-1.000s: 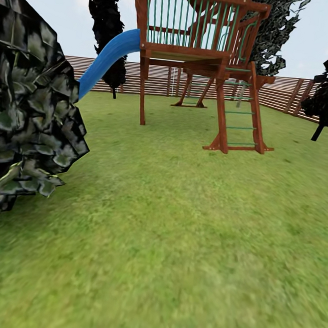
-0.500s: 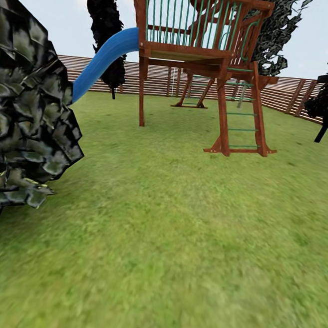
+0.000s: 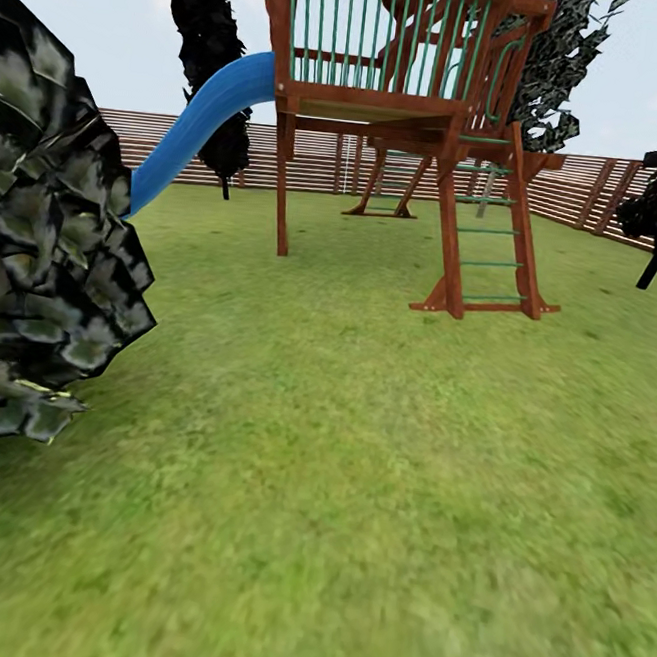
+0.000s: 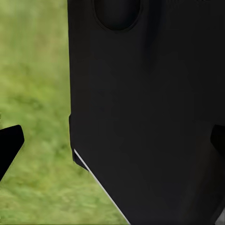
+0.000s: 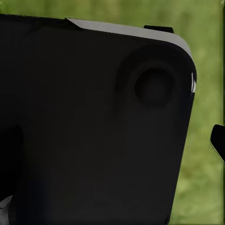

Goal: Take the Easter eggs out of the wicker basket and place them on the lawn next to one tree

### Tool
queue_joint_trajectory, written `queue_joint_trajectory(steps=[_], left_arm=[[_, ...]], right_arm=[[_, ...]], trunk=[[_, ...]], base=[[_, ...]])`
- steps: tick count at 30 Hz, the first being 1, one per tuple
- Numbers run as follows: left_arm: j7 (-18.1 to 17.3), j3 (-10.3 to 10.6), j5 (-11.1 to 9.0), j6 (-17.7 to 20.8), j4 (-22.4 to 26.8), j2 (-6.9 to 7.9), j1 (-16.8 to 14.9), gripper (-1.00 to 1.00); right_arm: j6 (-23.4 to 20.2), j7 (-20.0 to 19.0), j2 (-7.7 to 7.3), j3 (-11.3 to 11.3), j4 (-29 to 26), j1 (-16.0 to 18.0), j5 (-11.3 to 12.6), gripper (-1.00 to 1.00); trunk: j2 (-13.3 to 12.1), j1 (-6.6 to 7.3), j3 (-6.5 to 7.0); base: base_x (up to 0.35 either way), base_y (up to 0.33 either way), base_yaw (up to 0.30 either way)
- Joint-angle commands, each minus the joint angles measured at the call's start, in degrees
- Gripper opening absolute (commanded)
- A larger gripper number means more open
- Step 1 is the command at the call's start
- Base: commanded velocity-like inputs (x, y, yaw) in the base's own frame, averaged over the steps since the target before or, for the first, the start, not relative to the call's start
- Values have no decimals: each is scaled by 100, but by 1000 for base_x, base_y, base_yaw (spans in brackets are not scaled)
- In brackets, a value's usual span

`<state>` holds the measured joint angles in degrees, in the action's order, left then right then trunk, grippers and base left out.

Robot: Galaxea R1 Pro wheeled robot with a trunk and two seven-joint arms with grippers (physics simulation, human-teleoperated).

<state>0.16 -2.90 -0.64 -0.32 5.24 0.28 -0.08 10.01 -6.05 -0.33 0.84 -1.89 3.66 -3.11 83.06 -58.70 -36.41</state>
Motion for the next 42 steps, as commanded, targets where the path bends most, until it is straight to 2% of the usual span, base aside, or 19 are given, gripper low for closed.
queue_joint_trajectory(steps=[1, 42], left_arm=[[2, -27, -7, -3, 1, -1, -1, 100], [2, -25, -7, -3, 3, -1, -1, 100]], right_arm=[[19, -9, -2, 4, 4, 3, -32, 100], [19, -6, -10, 4, 2, 3, -32, 100]], trunk=[[2, -3, -4], [2, -3, -4]], base=[[314, 0, 0], [314, 0, 0]])
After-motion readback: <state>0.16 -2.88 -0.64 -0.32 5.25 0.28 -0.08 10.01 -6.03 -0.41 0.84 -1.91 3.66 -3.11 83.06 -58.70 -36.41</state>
